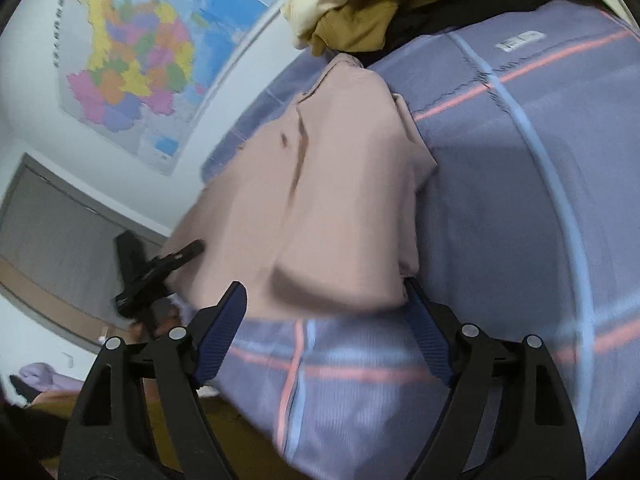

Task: Fold large clothes

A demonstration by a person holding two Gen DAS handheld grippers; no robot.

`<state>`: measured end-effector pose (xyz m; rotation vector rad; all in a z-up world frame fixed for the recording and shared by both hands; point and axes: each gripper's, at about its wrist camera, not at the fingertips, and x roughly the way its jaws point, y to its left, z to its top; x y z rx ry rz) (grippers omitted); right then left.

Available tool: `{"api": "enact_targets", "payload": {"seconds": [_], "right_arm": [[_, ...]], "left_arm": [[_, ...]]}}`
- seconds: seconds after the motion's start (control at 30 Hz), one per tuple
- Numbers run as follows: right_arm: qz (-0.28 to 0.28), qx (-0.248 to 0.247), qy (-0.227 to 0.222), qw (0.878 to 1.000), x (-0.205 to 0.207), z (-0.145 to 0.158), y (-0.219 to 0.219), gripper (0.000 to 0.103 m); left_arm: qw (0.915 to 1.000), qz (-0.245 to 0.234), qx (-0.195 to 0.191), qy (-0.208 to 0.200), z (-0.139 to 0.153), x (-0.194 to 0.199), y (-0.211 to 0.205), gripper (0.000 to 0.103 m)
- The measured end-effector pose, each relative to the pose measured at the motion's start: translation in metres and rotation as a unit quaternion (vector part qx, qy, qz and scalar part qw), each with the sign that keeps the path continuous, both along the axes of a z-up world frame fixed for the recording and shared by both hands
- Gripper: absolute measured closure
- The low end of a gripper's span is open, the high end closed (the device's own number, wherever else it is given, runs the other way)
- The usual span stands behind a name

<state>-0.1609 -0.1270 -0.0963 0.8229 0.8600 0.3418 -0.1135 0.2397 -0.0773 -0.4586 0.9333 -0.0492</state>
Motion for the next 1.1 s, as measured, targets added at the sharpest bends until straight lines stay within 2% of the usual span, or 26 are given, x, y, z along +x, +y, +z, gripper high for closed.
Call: {"api": "enact_targets", "payload": {"seconds": [0.17,0.27,0.33,0.47,0.53,0.6,0.67,0.73,0.8,0.93,1.1], "right_arm": [[0.018,-0.002,-0.010,1.000,0.036,0.001,0.013,0.022],[0.013,0.020,-0.020,1.000,0.052,-0.002,0.012,0.023],[0.000,0.033,-0.011,0.999,0.057,-0.003,0.007,0.025],[-0.012,0.014,0.002,1.000,0.040,0.003,-0.003,0.028],[-0.034,0.011,0.004,0.999,0.025,0.003,-0.013,0.027],[-0.070,-0.024,0.010,0.997,0.011,0.005,-0.023,0.025],[-0.080,-0.019,0.010,0.997,0.005,0.002,-0.033,0.024],[-0.065,-0.014,0.007,0.998,0.011,0.000,-0.033,0.022],[-0.042,-0.038,0.005,0.998,0.025,0.004,-0.025,0.020],[0.031,-0.045,-0.007,0.998,0.067,0.007,-0.008,0.016],[0.080,-0.019,-0.014,0.997,0.118,0.009,-0.008,0.011]], "left_arm": [[0.9999,0.005,-0.013,-0.003,-0.001,0.003,0.004,0.009],[0.9999,0.007,-0.008,-0.006,0.000,0.006,0.003,0.009],[0.9999,0.010,-0.009,-0.005,0.000,0.008,0.004,0.009],[0.9999,0.002,-0.008,-0.009,-0.001,0.006,0.004,0.009],[0.9999,0.000,-0.008,-0.011,-0.001,0.005,0.004,0.009],[0.9999,0.000,-0.008,-0.011,-0.001,0.006,0.004,0.007],[1.0000,-0.001,-0.005,-0.009,-0.001,0.007,0.004,0.007],[1.0000,-0.003,0.000,-0.008,-0.001,0.007,0.002,0.007],[1.0000,-0.005,0.000,-0.008,-0.001,0.006,0.003,0.007],[1.0000,-0.001,0.002,-0.006,0.000,0.007,0.001,0.007],[0.9997,0.004,0.022,0.005,0.002,0.022,-0.002,0.007]]}}
